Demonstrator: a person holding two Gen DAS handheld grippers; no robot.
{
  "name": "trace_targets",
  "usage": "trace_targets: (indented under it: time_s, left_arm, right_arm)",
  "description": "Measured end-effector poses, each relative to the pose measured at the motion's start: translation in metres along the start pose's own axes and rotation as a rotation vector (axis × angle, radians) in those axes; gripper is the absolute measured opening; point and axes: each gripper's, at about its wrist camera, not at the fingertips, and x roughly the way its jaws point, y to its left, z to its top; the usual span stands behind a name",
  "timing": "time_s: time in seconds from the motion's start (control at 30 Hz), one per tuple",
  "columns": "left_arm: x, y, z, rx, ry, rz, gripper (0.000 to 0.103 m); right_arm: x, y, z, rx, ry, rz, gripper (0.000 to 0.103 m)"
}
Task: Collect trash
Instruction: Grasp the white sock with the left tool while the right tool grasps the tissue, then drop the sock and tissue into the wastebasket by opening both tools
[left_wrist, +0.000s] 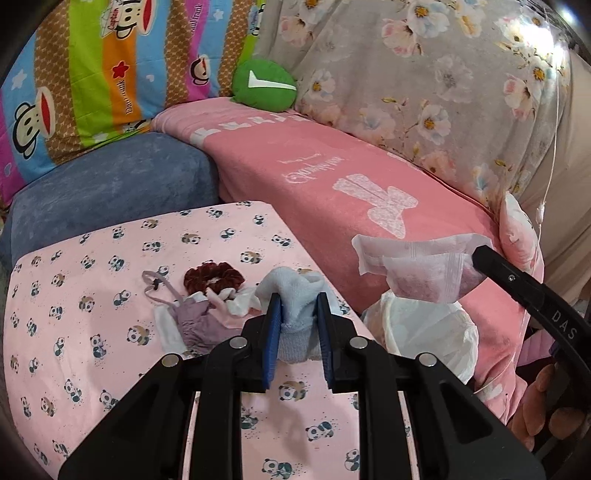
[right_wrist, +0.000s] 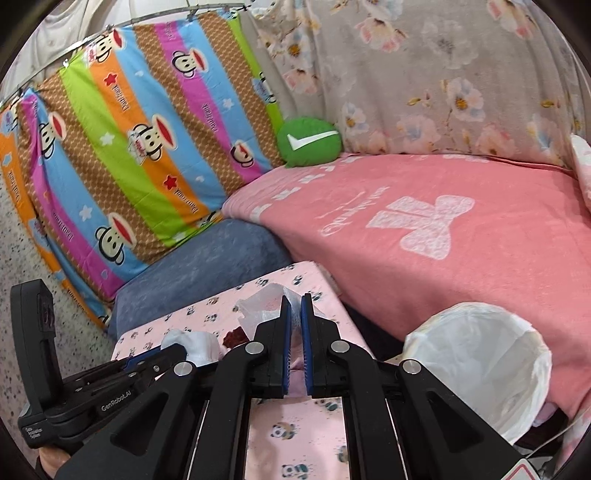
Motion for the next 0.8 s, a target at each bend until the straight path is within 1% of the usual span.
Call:
trace_targets:
  time_s: [0.43, 0.8]
  left_arm:
    - [0.019, -0.088, 0.008, 0.132, 0.011, -0.09, 0.019]
    - [0.036, -0.149, 0.008, 0.225, 0.033, -0.151, 0.019]
  right_arm:
    - [-0.046, -0.076, 0.011, 0.068, -0.073, -0.095, 0.007]
    - [-0.07, -0.13, 0.008, 0.127, -0.099, -0.169, 0.007]
